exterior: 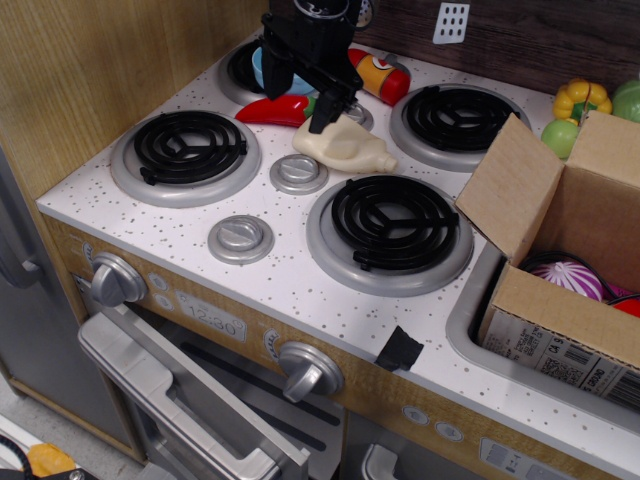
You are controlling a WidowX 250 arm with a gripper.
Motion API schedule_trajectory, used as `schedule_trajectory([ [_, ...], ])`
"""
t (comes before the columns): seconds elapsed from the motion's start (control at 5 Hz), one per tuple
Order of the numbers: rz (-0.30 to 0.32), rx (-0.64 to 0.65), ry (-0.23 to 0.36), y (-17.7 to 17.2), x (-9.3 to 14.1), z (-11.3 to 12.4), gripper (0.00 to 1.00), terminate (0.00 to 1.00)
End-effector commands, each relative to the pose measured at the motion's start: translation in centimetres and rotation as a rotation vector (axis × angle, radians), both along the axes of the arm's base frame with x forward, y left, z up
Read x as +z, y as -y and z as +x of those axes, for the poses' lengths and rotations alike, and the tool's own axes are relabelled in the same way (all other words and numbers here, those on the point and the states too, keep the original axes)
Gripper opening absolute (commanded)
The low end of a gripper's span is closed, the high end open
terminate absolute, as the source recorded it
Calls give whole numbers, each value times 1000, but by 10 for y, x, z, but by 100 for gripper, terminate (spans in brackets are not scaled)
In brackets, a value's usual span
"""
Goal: Pick up bowl and put in small4fbox
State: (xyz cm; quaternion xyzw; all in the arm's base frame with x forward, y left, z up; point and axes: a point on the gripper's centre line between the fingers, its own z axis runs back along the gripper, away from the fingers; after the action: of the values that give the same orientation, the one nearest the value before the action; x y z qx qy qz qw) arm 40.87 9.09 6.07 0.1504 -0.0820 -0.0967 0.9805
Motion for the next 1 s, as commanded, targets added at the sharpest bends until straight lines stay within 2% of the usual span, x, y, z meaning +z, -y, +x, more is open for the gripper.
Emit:
schedule_trajectory([
  [0.0,148,-166,123,-26,32,31,100,0],
  [0.2,121,-223,165,-35,30,48,100,0],
  [0.6,115,-299,206,-55,20,73,100,0],
  [0.8,73,-295,211,-58,10,77,100,0],
])
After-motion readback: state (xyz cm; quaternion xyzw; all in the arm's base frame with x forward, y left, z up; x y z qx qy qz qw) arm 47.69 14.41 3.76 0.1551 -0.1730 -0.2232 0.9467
